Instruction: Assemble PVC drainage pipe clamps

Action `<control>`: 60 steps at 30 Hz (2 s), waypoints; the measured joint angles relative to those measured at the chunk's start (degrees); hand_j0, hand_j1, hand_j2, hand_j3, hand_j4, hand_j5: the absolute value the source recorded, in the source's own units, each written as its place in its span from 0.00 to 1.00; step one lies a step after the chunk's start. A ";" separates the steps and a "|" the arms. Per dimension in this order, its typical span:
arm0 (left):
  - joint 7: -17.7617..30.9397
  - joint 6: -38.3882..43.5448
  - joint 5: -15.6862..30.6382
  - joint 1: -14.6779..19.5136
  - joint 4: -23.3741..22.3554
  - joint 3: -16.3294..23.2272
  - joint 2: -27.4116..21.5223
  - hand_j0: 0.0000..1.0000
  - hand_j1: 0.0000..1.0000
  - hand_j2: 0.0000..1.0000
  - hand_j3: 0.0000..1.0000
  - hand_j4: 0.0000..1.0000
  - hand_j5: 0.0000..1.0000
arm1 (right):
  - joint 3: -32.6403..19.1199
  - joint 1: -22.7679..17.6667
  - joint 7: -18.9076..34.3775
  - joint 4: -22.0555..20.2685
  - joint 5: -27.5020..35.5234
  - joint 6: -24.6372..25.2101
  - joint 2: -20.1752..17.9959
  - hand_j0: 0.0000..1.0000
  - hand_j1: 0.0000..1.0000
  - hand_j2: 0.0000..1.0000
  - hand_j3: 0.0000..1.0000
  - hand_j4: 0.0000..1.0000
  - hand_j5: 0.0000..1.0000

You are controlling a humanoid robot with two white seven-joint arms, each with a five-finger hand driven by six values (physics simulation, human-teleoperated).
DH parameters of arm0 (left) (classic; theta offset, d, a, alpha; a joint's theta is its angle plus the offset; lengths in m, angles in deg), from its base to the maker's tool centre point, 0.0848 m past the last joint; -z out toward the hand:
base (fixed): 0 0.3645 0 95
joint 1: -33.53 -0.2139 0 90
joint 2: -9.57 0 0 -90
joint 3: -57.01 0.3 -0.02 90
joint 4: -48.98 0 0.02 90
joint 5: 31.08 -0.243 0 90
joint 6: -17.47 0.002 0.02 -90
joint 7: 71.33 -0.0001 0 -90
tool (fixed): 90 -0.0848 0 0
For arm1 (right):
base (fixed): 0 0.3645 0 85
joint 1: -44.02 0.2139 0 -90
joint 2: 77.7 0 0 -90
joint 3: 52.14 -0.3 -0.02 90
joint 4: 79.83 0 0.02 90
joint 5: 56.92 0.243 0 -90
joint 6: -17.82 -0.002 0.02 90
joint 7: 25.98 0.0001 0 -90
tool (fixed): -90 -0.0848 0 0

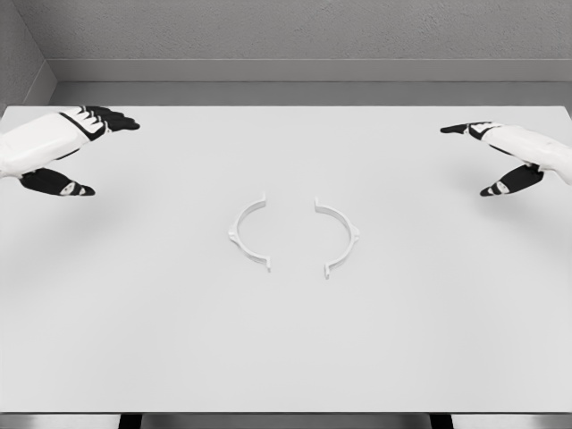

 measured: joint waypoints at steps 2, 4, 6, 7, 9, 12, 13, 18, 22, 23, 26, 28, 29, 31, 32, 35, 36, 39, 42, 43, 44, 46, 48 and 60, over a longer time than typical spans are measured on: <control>0.32 0.00 -0.01 -0.79 0.93 0.32 -0.82 1.00 1.00 1.00 1.00 1.00 1.00 | -0.01 -0.09 0.05 -0.27 0.03 0.00 0.08 1.00 1.00 1.00 1.00 1.00 1.00; 0.57 -0.01 -0.03 -1.50 1.60 0.61 -1.30 1.00 1.00 1.00 1.00 1.00 1.00 | 0.00 -0.88 0.00 -2.70 0.03 -0.02 0.09 1.00 1.00 1.00 1.00 1.00 1.00; 0.69 -0.01 -0.05 -1.58 2.00 0.71 -1.79 1.00 1.00 1.00 1.00 1.00 1.00 | 0.03 -1.93 -0.06 -6.44 0.10 -0.01 -0.06 1.00 1.00 1.00 1.00 1.00 1.00; 0.74 -0.01 -0.04 -1.49 2.11 0.69 -1.98 1.00 1.00 1.00 1.00 1.00 1.00 | 0.05 -2.72 -0.09 -8.13 0.12 -0.01 -0.13 1.00 1.00 1.00 1.00 1.00 1.00; 1.60 0.00 -0.04 -1.32 2.25 0.73 -1.80 1.00 1.00 1.00 1.00 1.00 1.00 | 0.11 -4.92 -0.12 -11.58 0.09 -0.03 -0.22 1.00 1.00 1.00 1.00 1.00 1.00; 3.41 -0.01 -1.58 -1.93 2.17 0.90 0.51 1.00 1.00 1.00 1.00 1.00 1.00 | 0.41 -6.06 0.01 -14.54 0.05 -0.01 -0.15 1.00 1.00 1.00 1.00 1.00 1.00; 3.72 -0.01 -3.04 -1.94 2.06 0.96 1.93 1.00 1.00 1.00 1.00 1.00 1.00 | 0.56 -6.15 0.06 -15.03 0.01 0.00 -0.04 1.00 1.00 1.00 1.00 1.00 1.00; 4.97 -0.02 -8.02 -1.32 1.41 2.02 8.26 1.00 1.00 1.00 1.00 1.00 1.00 | 1.87 -6.50 1.10 -17.89 -0.50 0.01 2.74 1.00 1.00 1.00 1.00 1.00 1.00; 5.91 -0.02 -8.95 -1.14 1.24 2.72 10.76 1.00 1.00 1.00 1.00 1.00 1.00 | 2.48 -6.68 3.39 -19.04 -1.21 0.00 5.42 1.00 1.00 1.00 1.00 1.00 1.00; 6.01 -0.02 -9.04 -0.97 1.22 2.99 11.06 1.00 1.00 1.00 1.00 1.00 1.00 | 2.54 -6.68 3.66 -19.15 -1.69 -0.01 5.98 1.00 1.00 1.00 1.00 1.00 1.00; 6.32 -0.02 -9.23 -0.09 1.11 4.49 11.79 1.00 1.00 1.00 1.00 1.00 1.00 | 2.63 -6.68 4.16 -19.37 -2.70 -0.01 7.40 1.00 1.00 1.00 1.00 1.00 1.00; 6.46 -0.02 -9.95 -0.09 1.03 5.04 12.61 1.00 1.00 1.00 1.00 1.00 1.00 | 2.66 -6.59 4.51 -19.40 -3.77 -0.01 8.57 1.00 1.00 1.00 1.00 1.00 1.00; 6.51 -0.02 -10.24 0.00 0.92 5.20 12.95 1.00 1.00 1.00 1.00 1.00 1.00 | 2.67 -6.59 4.85 -19.40 -4.14 -0.01 9.12 1.00 1.00 1.00 1.00 1.00 1.00; 6.57 -0.02 -10.58 0.53 0.61 5.40 13.63 1.00 1.00 1.00 1.00 1.00 1.00 | 2.54 -6.50 5.63 -19.32 -4.59 -0.01 9.89 1.00 1.00 1.00 1.00 1.00 1.00; 6.83 -0.01 -10.82 1.14 0.14 5.48 14.35 1.00 1.00 1.00 1.00 1.00 1.00 | 2.46 -6.59 5.86 -19.27 -4.73 -0.01 10.13 1.00 1.00 1.00 1.00 1.00 1.00; 7.81 -0.02 -12.07 1.76 -1.63 5.62 16.74 1.00 1.00 1.00 1.00 1.00 1.00 | 2.35 -6.59 6.23 -19.20 -4.97 -0.02 10.59 1.00 1.00 1.00 1.00 1.00 1.00; 8.00 -0.02 -12.33 1.84 -1.98 5.64 17.24 1.00 1.00 1.00 1.00 1.00 1.00 | 2.32 -6.59 6.29 -19.17 -5.04 -0.02 11.15 1.00 1.00 1.00 1.00 1.00 1.00; 8.29 -0.02 -12.73 2.63 -2.53 6.00 18.09 1.00 1.00 1.00 1.00 1.00 1.00 | 2.28 -6.68 6.39 -19.12 -5.05 -0.02 12.81 1.00 1.00 1.00 1.00 1.00 1.00; 8.40 -0.03 -12.89 2.72 -2.71 6.52 18.41 1.00 1.00 1.00 1.00 1.00 1.00 | 2.29 -7.73 6.43 -19.07 -5.10 -0.03 13.44 1.00 1.00 1.00 1.00 1.00 1.00; 8.42 -0.03 -12.92 2.72 -2.74 6.62 18.50 1.00 1.00 1.00 1.00 1.00 1.00 | 2.28 -7.82 6.43 -19.04 -5.12 -0.03 13.55 1.00 1.00 1.00 1.00 1.00 1.00; 8.43 -0.03 -12.94 2.72 -2.78 6.68 18.60 1.00 1.00 1.00 1.00 1.00 1.00 | 2.27 -7.82 6.44 -19.02 -5.10 -0.02 13.62 1.00 1.00 1.00 1.00 1.00 1.00; 8.45 -0.03 -12.96 2.81 -2.80 6.76 18.72 1.00 1.00 1.00 1.00 1.00 1.00 | 2.26 -7.82 6.44 -18.96 -5.10 -0.02 13.73 1.00 1.00 1.00 1.00 1.00 1.00; 8.46 -0.03 -12.96 3.08 -2.82 6.80 18.78 1.00 1.00 1.00 1.00 1.00 1.00 | 2.25 -7.73 6.44 -18.93 -5.11 -0.01 13.81 1.00 1.00 1.00 1.00 1.00 1.00; 8.46 -0.03 -12.97 3.16 -2.81 6.83 18.87 1.00 1.00 1.00 1.00 1.00 1.00 | 2.14 -8.88 6.45 -18.51 -5.16 -0.02 15.48 1.00 1.00 1.00 1.00 1.00 1.00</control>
